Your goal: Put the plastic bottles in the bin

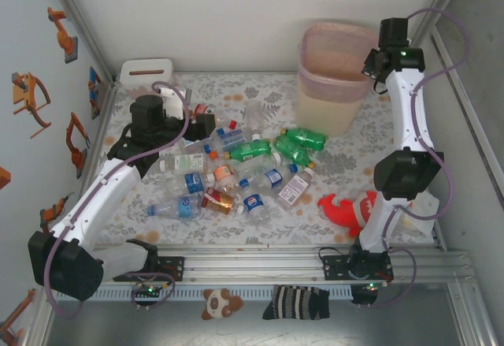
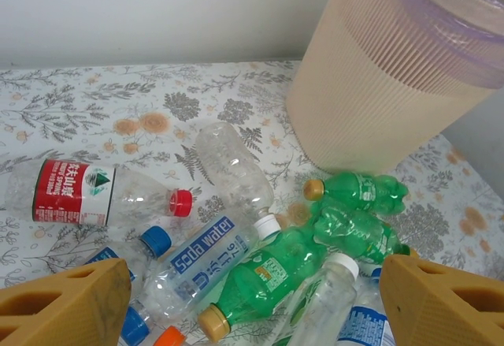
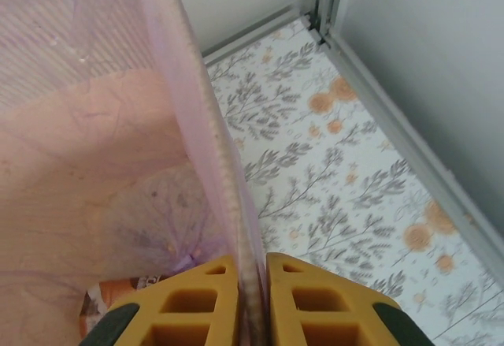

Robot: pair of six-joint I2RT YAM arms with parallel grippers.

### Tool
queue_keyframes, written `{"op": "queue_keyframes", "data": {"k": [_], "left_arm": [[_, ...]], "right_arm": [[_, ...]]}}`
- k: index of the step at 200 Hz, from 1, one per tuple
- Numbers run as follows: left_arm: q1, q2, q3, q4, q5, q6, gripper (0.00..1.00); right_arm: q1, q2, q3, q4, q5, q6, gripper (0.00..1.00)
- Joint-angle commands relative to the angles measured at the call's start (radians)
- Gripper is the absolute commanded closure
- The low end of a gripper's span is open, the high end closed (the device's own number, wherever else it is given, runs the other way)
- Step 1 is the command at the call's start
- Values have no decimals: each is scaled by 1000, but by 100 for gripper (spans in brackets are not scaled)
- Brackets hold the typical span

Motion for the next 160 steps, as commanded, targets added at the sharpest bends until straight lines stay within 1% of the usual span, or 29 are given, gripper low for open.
{"op": "queue_keyframes", "data": {"k": [1,49,70,113,141,160], "left_arm": [[7,-9,13,-15,18,-6,18],[16,-2,14,-23,17,-6,18],[20,-1,14,-36,9,-6,18],[30,14,36,-84,-22,-22,19],[37,38,70,-156,-81,-59,19],[52,54,88,-206,-141,-117,19]], "right_arm": [[-29,39,76,14,-7,-112,87],[-31,103,139,44,-59,-225,87],[-32,122,148,46,-68,-244,83],[-31,91,154,48,-53,-236,64],[-31,37,162,47,-28,-231,49],[-32,-10,161,45,-28,-224,44]]}}
